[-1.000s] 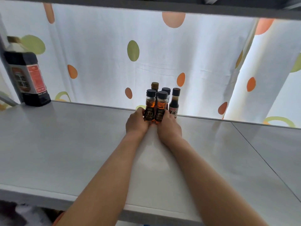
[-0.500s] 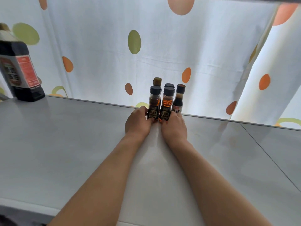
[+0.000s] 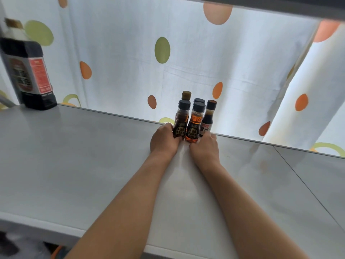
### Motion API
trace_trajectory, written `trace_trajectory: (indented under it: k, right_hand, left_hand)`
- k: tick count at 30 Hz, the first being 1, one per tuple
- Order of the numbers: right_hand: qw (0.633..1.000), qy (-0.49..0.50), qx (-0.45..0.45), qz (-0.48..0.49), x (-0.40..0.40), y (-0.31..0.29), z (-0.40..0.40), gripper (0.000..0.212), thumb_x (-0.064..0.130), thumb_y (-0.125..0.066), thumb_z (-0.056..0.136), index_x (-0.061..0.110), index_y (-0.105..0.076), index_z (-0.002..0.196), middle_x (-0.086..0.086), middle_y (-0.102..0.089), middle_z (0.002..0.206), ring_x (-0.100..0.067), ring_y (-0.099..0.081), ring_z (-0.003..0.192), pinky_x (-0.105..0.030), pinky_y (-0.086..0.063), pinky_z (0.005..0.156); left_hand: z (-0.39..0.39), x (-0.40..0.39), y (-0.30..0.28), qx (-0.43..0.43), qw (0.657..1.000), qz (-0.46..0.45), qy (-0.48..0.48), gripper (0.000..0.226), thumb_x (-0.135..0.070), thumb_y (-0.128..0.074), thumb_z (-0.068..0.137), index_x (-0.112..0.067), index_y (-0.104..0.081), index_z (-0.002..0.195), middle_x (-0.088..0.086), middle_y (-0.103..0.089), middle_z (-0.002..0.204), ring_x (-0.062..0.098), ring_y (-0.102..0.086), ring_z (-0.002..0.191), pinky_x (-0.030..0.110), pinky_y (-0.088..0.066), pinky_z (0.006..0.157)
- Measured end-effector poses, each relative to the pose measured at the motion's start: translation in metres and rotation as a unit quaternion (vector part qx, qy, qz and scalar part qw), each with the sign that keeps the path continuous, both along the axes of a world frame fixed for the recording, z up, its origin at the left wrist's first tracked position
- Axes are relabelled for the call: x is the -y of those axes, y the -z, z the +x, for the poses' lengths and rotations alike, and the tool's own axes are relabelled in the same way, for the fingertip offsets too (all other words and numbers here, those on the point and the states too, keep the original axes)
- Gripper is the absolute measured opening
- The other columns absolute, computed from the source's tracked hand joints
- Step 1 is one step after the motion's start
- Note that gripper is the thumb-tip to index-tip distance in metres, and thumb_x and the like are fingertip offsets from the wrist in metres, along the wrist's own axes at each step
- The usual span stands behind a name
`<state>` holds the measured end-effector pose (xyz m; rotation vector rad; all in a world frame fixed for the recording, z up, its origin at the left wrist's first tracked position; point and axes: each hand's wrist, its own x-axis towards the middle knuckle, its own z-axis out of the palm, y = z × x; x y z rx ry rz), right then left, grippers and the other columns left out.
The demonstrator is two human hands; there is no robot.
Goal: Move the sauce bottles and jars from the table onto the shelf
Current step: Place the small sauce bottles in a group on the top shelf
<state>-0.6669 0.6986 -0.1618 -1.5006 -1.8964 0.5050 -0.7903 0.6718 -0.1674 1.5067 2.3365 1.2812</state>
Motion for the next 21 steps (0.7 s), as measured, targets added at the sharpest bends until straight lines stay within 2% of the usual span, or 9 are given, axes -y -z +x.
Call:
trace_trajectory:
  k: [3,6,8,12,15,18,21]
  right_hand:
    - [0.998,0.017,0.066,0.005,0.006,-0.002,0.008,0.048,0.019,-0.058,0.088,0.003,-0.045,0.132,-0.015,-0.047,0.131,-0.032,-0.045,0.122,-0.038,-0.038,0.102]
    - [0.99,0.045,0.134,-0.006,0.011,-0.003,0.018,0.049,0.032,-0.056,0.092,0.002,-0.047,0.13,-0.014,-0.046,0.132,-0.032,-0.045,0.123,-0.038,-0.037,0.104]
    - [0.987,0.037,0.157,-0.005,0.021,-0.003,0.021,0.044,0.031,-0.052,0.095,0.001,-0.049,0.127,-0.015,-0.048,0.131,-0.032,-0.046,0.122,-0.038,-0.037,0.103]
    - [0.982,-0.021,0.19,-0.005,0.053,-0.007,0.027,0.034,0.021,-0.04,0.096,0.0,-0.055,0.119,-0.018,-0.053,0.124,-0.034,-0.051,0.116,-0.04,-0.041,0.097]
    - [0.975,-0.07,0.211,-0.008,0.073,-0.005,0.042,0.037,0.022,-0.035,0.098,0.0,-0.059,0.114,-0.018,-0.057,0.12,-0.033,-0.053,0.115,-0.039,-0.041,0.098]
    - [0.968,-0.108,0.226,-0.013,0.09,-0.002,0.061,0.044,0.027,-0.029,0.1,0.002,-0.055,0.125,-0.02,-0.053,0.133,-0.032,-0.046,0.127,-0.039,-0.034,0.109]
    - [0.958,-0.131,0.256,-0.018,0.113,0.0,0.076,0.052,0.031,-0.024,0.101,0.004,-0.041,0.143,-0.019,-0.037,0.151,-0.031,-0.033,0.141,-0.043,-0.023,0.118]
  left_hand:
    - [0.002,0.001,0.0,-0.002,1.0,0.011,-0.013,0.028,-0.024,-0.07,0.084,-0.006,-0.06,0.102,0.013,-0.065,0.103,0.032,-0.061,0.096,0.031,-0.041,0.072]
    - [0.006,0.001,-0.001,-0.006,0.999,0.012,-0.043,0.03,-0.022,-0.071,0.084,-0.003,-0.059,0.105,0.015,-0.063,0.107,0.033,-0.061,0.1,0.033,-0.044,0.078]
    - [0.012,0.008,0.0,-0.025,0.999,-0.005,-0.043,0.026,-0.016,-0.064,0.087,-0.002,-0.059,0.109,0.016,-0.061,0.111,0.033,-0.059,0.104,0.035,-0.046,0.084]
    - [0.025,0.034,-0.003,-0.172,0.981,-0.087,-0.013,0.026,-0.01,-0.046,0.096,-0.004,-0.061,0.116,0.013,-0.058,0.118,0.03,-0.054,0.111,0.037,-0.045,0.087]
    - [0.033,0.064,-0.003,-0.214,0.968,-0.134,0.004,0.031,-0.013,-0.036,0.099,-0.01,-0.059,0.12,0.011,-0.06,0.123,0.029,-0.053,0.115,0.037,-0.041,0.093]
    - [0.049,0.105,0.002,-0.213,0.964,-0.155,0.027,0.03,-0.015,-0.034,0.1,-0.008,-0.06,0.113,0.014,-0.061,0.121,0.032,-0.056,0.111,0.038,-0.043,0.092]
    - [0.07,0.145,0.005,-0.206,0.963,-0.174,0.029,0.031,-0.016,-0.032,0.1,-0.007,-0.06,0.112,0.015,-0.059,0.122,0.032,-0.056,0.111,0.039,-0.043,0.093]
